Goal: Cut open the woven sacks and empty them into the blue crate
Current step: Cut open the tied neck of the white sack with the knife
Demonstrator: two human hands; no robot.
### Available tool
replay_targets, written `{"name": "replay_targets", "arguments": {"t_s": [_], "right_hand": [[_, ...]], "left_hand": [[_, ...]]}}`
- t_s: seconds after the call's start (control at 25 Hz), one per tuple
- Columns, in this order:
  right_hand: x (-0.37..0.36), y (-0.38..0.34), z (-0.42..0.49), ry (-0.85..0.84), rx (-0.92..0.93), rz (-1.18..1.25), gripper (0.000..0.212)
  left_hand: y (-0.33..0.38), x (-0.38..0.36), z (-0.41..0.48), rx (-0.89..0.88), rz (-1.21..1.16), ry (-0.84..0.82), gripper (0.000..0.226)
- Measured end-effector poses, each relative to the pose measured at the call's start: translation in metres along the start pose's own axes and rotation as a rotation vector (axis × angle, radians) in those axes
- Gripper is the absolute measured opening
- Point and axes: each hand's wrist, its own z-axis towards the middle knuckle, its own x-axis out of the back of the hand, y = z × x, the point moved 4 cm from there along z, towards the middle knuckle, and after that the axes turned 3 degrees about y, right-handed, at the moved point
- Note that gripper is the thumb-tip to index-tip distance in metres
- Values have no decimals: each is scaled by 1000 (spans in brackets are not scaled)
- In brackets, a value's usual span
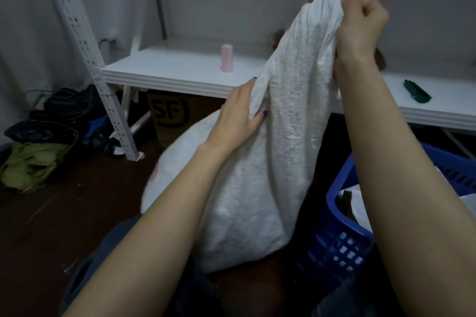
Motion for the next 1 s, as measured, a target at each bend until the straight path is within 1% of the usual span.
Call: {"name": "replay_targets", "arguments": {"t_s": [0.08, 0.12, 0.16, 0.2, 0.24, 0.28, 0.32, 0.36, 0.48, 0.52, 0.6, 0.68, 0.76, 0.84, 0.92, 1.0], "right_hand": [[3, -4, -1, 0, 7, 59, 25], [2, 0, -5, -24, 10, 44, 27], [0, 7, -9, -63, 1, 7, 29], [-1, 17, -14, -116, -28, -28, 31], [-2, 28, -19, -176, -71, -53, 31], [-1, 38, -23, -232, -116, -73, 30], [1, 48, -25, -279, -153, -89, 29], [3, 58, -26, -315, -185, -109, 27], [12, 87, -26, -369, -285, -164, 25], [13, 95, -26, -384, -301, -187, 25], [11, 109, -29, -428, -300, -211, 26], [1, 115, -33, -494, -289, -223, 26], [-9, 116, -34, -548, -289, -250, 27], [-12, 118, -33, -577, -317, -220, 28], [-11, 123, -32, -587, -406, -177, 29], [-12, 132, -33, -594, -511, -135, 29]], "left_hand": [[6, -13, 5, 13, -59, -84, 60], [6, -19, 7, 74, -98, -133, 60], [7, -22, 10, 180, -161, -165, 57], [8, -23, 13, 303, -263, -171, 52], [10, -22, 14, 388, -393, -155, 46], [12, -21, 16, 415, -512, -126, 39], [16, -19, 17, 404, -574, -100, 34], [19, -18, 18, 395, -599, -85, 33], [16, -17, 24, 359, -470, -3, 49], [14, -18, 28, 331, -459, 27, 52], [9, -18, 34, 266, -477, 92, 51], [2, -20, 40, 201, -363, 129, 48], [-10, -25, 45, 213, -256, 109, 52], [-22, -31, 48, 214, -279, 57, 57], [-31, -37, 48, 204, -335, -14, 62], [-38, -42, 48, 206, -330, -33, 64]]}}
